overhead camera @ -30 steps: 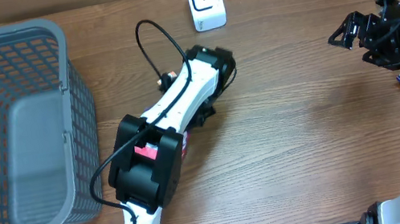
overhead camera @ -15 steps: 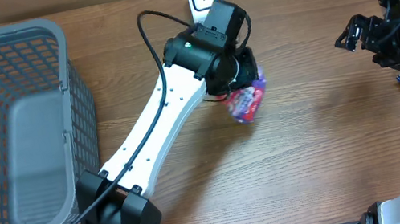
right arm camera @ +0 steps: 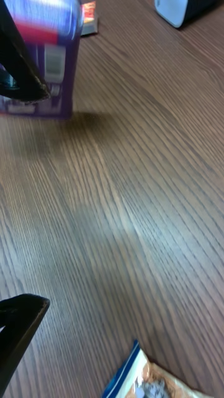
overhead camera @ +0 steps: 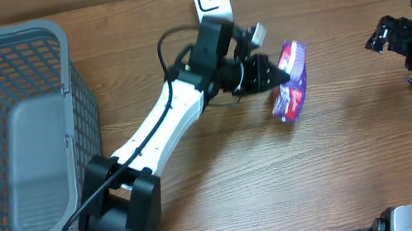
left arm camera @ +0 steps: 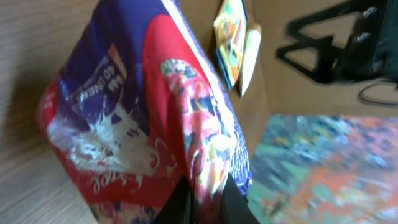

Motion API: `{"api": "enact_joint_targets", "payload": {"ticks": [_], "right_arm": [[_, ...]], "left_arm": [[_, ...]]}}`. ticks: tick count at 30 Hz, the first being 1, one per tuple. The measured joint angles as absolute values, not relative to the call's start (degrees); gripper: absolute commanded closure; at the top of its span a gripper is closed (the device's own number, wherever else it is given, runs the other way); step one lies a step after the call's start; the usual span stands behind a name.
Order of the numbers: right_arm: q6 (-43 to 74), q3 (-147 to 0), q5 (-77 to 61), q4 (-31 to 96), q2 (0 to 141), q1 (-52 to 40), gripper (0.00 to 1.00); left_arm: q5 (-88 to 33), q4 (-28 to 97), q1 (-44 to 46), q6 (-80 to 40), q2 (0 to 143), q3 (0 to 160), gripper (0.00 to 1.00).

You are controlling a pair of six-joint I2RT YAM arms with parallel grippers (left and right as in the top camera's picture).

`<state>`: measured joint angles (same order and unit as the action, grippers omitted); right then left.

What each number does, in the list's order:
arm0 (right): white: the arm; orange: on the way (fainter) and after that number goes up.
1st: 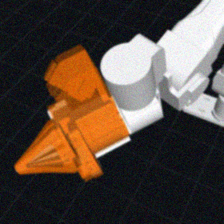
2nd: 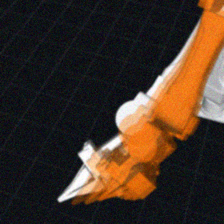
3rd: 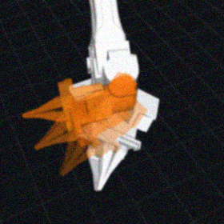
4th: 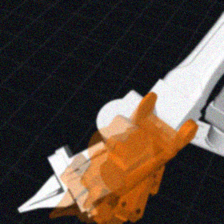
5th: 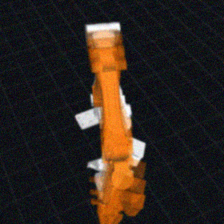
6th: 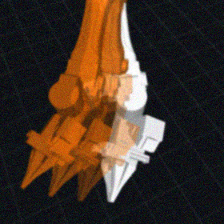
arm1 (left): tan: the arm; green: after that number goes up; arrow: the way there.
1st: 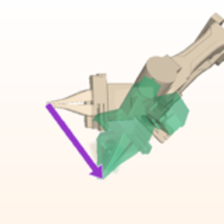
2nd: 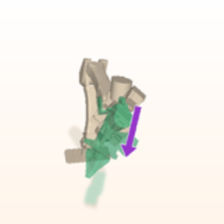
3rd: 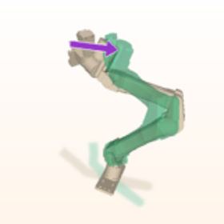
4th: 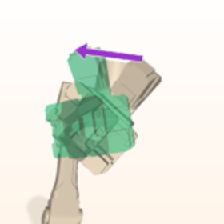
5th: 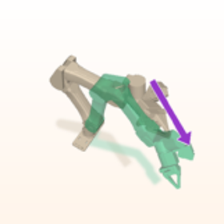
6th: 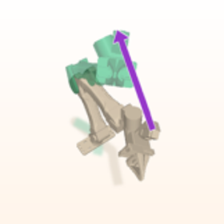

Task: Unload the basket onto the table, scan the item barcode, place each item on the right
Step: 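Carry the pouch rightward and set it down at table center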

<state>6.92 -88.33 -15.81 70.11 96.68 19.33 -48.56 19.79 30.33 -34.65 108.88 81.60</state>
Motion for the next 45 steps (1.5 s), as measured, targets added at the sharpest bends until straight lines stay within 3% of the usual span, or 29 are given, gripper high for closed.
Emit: {"api": "enact_joint_targets", "payload": {"ticks": [7,15,17,19,23,35,40,45], "right_arm": [[7.29,-88.33,-15.66,70.06,96.68,19.51,0.01],[7.29,-88.33,-15.94,70.11,96.68,19.51,0.0],[7.29,-88.33,-16.08,70.11,96.68,19.51,0.0],[7.29,-88.33,-16.12,70.13,96.68,19.51,0.0],[7.31,-88.33,-16.58,70.11,96.68,19.51,0.0],[7.29,-88.33,-17.54,69.69,96.68,19.51,0.0],[7.31,-88.33,-18.59,68.38,96.68,19.51,0.0],[7.46,-86.54,-28.95,65.76,96.62,19.2,0.0]], "left_arm": [[-55.92,-2.13,27.68,-43.99,109.32,66.7,0.96],[-58.5,-2.74,22.57,-48.8,109.32,62.63,0.94],[-58.06,-1.34,20.67,-49.08,109.32,62.59,0.83],[-56.93,1.19,18.63,-48.84,109.3,62.59,0.63],[-54.37,5.72,14.92,-48.34,109.3,62.37,0.0],[-50.15,11.53,13.89,-47.81,109.3,63.86,0.0],[-44.45,22.72,14.31,-44.97,108.66,69.56,0.0],[-34.13,38.85,17.45,-38.3,106.41,79.11,0.0]]}}
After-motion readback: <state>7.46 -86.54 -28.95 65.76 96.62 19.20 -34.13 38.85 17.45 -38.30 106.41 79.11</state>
